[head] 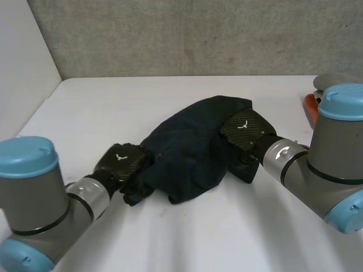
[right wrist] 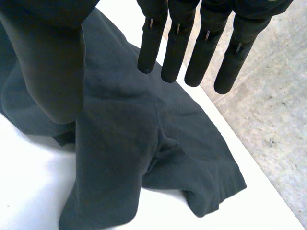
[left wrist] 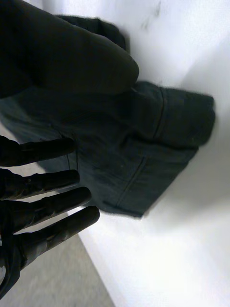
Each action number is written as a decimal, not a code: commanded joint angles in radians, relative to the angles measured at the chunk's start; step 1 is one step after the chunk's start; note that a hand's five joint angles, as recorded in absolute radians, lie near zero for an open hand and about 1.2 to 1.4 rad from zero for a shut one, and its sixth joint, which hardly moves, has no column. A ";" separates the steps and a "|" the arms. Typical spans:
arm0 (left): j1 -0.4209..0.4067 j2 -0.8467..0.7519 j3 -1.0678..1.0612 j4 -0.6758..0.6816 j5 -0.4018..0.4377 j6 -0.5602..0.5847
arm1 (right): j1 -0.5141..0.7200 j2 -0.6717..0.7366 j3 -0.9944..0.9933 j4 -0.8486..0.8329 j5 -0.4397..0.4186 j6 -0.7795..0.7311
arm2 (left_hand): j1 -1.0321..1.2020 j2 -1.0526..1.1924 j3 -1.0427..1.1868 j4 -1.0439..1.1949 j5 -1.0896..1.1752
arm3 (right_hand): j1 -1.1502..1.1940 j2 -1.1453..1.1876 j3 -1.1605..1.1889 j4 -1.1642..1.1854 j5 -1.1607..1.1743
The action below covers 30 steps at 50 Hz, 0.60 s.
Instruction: Fold the laundry.
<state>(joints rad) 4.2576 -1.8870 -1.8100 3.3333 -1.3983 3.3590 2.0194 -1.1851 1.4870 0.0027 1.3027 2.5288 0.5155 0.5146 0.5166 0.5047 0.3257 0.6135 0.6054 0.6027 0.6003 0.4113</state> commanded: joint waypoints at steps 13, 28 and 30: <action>0.083 -0.152 0.403 0.077 -0.349 0.180 | -0.024 -0.022 -0.014 -0.007 0.076 0.017 | 0.881 0.882 0.880 0.892 0.896 | -0.439 -0.431 -0.428 -0.426 -0.411; -0.113 -0.130 0.686 0.221 -0.051 0.096 | -0.133 -0.076 -0.056 -0.017 0.107 0.185 | 0.881 0.882 0.880 0.892 0.896 | -0.439 -0.431 -0.428 -0.426 -0.411; -0.165 -0.168 0.649 0.190 -0.003 0.089 | -0.145 -0.071 -0.056 -0.016 0.107 0.183 | 0.881 0.882 0.880 0.892 0.896 | -0.439 -0.431 -0.428 -0.426 -0.411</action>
<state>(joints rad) 4.2214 -1.9799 -1.1180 3.5811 -1.5186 3.5070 1.9082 -1.2592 1.4360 -0.0163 1.4076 2.7055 1.1429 1.1963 1.1901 1.1994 0.9845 0.2216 0.2037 0.2062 0.2049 0.0429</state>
